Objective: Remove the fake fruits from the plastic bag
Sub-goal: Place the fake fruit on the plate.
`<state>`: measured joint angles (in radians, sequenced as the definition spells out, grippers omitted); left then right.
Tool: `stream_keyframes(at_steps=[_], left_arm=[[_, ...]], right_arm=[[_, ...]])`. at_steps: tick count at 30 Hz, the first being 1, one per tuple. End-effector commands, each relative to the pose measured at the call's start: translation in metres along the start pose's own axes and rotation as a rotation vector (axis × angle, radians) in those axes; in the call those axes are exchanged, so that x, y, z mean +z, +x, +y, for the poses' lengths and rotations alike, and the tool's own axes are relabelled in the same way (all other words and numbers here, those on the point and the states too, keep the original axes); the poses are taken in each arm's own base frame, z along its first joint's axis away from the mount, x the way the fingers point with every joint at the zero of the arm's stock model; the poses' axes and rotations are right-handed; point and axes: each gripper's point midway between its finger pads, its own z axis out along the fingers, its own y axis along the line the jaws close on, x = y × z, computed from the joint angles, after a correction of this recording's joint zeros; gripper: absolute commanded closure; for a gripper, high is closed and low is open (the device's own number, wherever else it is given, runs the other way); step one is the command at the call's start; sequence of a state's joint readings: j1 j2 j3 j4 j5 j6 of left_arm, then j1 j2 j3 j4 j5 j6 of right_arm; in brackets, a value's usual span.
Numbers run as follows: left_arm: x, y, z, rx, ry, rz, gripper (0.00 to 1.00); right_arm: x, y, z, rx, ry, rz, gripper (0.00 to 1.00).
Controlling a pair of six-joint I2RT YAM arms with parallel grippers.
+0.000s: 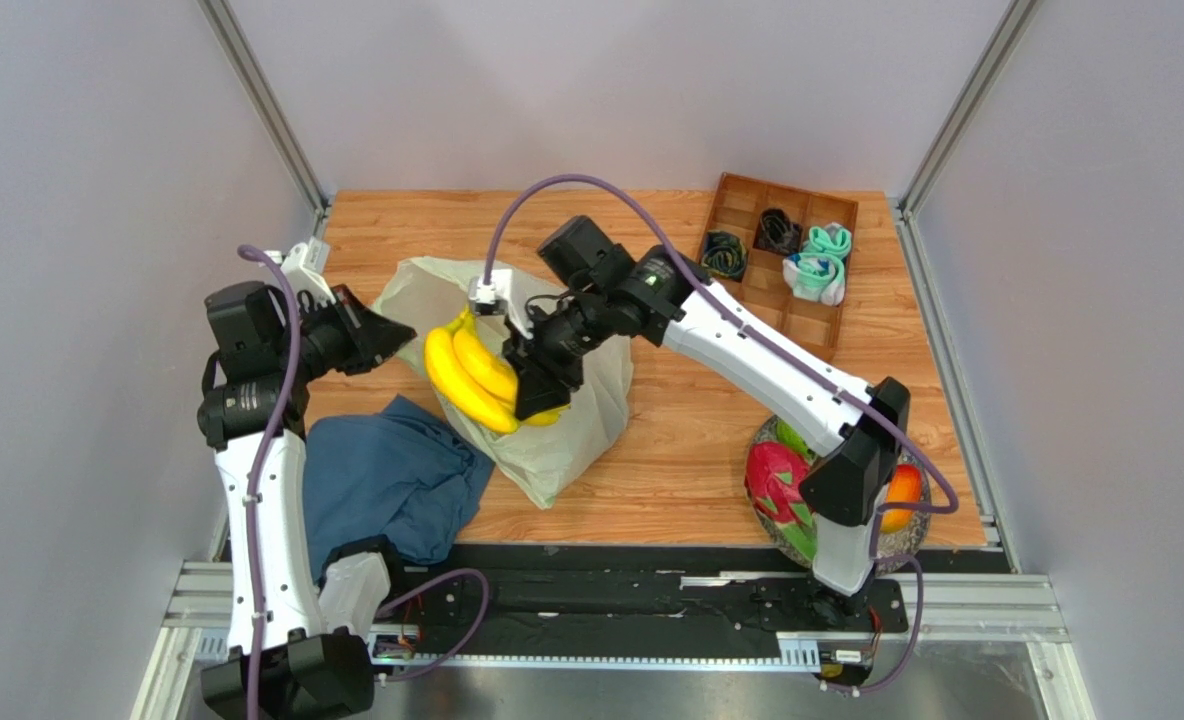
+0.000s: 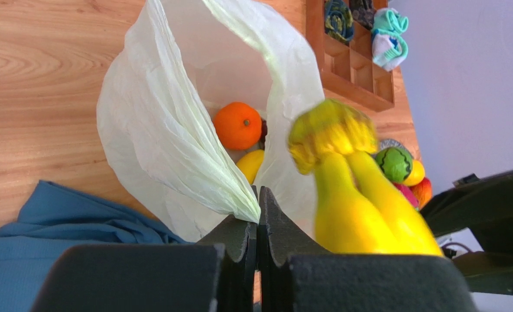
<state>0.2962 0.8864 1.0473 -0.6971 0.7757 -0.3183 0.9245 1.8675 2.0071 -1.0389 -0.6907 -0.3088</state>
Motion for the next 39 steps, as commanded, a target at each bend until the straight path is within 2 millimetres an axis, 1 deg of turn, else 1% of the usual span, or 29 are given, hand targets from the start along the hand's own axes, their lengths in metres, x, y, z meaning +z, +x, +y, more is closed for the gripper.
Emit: stream_keyframes(at_steps=[1,2,3,4,5,6,7,8,9,10,11,12,13,14,15,16,17,18,19,20,21,22,25,27,31,33,36,38,39], left_arm=[[0.005,-0.035,-0.003,0.019,0.011,-0.095,1.00],[0.007,-0.034,-0.001,0.011,0.011,-0.088,1.00],[0.008,-0.033,-0.001,0.011,0.017,-0.087,1.00],[0.008,-0.032,-0.001,0.005,0.020,-0.086,1.00],[0.009,-0.029,0.000,-0.002,0.020,-0.081,1.00],[0.010,-0.028,0.000,0.000,0.026,-0.083,1.00],[0.011,-0.026,0.002,-0.009,0.026,-0.081,1.00],[0.013,-0.022,0.005,-0.022,0.024,-0.075,1.00],[0.014,-0.022,0.006,-0.026,0.025,-0.078,1.00],[0.016,-0.020,0.006,-0.041,0.028,-0.075,1.00],[0.017,-0.017,0.008,-0.052,0.028,-0.070,1.00],[0.017,-0.017,0.008,-0.048,0.031,-0.077,1.00],[0.017,-0.016,0.007,-0.052,0.035,-0.080,1.00],[0.018,-0.014,0.009,-0.057,0.033,-0.077,1.00],[0.018,-0.013,0.010,-0.058,0.034,-0.075,1.00],[0.018,-0.012,0.010,-0.057,0.034,-0.075,1.00],[0.019,-0.010,0.011,-0.061,0.033,-0.068,1.00],[0.020,-0.008,0.012,-0.064,0.036,-0.063,1.00],[0.022,-0.007,0.014,-0.074,0.036,-0.057,1.00],[0.024,-0.006,0.014,-0.077,0.045,-0.052,1.00],[0.025,-0.006,0.014,-0.085,0.050,-0.050,1.00],[0.027,-0.004,0.016,-0.097,0.052,-0.041,1.00],[0.031,-0.008,0.017,-0.099,0.062,-0.042,1.00],[0.031,-0.012,0.016,-0.095,0.068,-0.042,1.00],[0.031,-0.012,0.015,-0.092,0.072,-0.022,1.00],[0.032,-0.012,0.016,-0.085,0.070,-0.019,1.00],[0.032,-0.009,0.017,-0.089,0.067,-0.016,1.00],[0.032,-0.008,0.018,-0.093,0.064,-0.018,1.00],[0.032,-0.007,0.018,-0.092,0.065,-0.016,1.00]], right_arm=[[-0.091,-0.014,0.012,-0.199,0.036,-0.126,0.93],[-0.117,-0.012,-0.005,-0.191,0.112,-0.147,0.93],[-0.133,-0.002,-0.008,-0.185,0.151,-0.132,0.93],[-0.152,0.008,-0.018,-0.267,0.223,-0.102,0.93],[-0.183,0.026,-0.028,-0.270,0.315,-0.078,0.94],[-0.196,0.052,-0.030,-0.276,0.349,-0.007,0.95],[-0.214,0.075,-0.044,-0.350,0.430,0.092,0.96],[-0.236,0.109,-0.052,-0.311,0.498,0.152,0.96],[-0.248,0.128,-0.055,-0.295,0.535,0.192,0.97],[-0.273,0.152,-0.063,-0.236,0.607,0.226,0.97],[-0.283,0.169,-0.063,-0.234,0.625,0.260,0.97],[-0.287,0.193,-0.054,-0.178,0.624,0.296,0.97],[-0.304,0.220,-0.052,-0.109,0.666,0.334,0.97],[-0.314,0.237,-0.047,-0.103,0.679,0.368,0.97],[-0.313,0.258,-0.031,-0.074,0.675,0.391,0.97],[-0.325,0.277,-0.022,-0.030,0.716,0.408,0.97],[-0.325,0.290,-0.013,-0.035,0.711,0.435,0.97],[-0.323,0.301,0.005,-0.139,0.678,0.509,0.97],[-0.315,0.334,0.019,-0.084,0.623,0.574,0.97],[-0.309,0.349,0.028,-0.155,0.559,0.632,0.96],[-0.298,0.371,0.044,-0.132,0.507,0.687,0.96],[-0.292,0.382,0.052,-0.117,0.463,0.709,0.96],[-0.276,0.396,0.058,-0.114,0.395,0.708,0.94],[-0.273,0.406,0.062,-0.161,0.338,0.747,0.94],[-0.253,0.446,0.087,-0.113,0.152,0.826,0.94],[-0.250,0.454,0.092,-0.112,0.110,0.841,0.93],[-0.242,0.458,0.091,-0.174,0.064,0.826,0.92],[-0.236,0.459,0.090,-0.197,0.044,0.810,0.87],[-0.235,0.460,0.090,-0.202,0.040,0.807,0.74]])
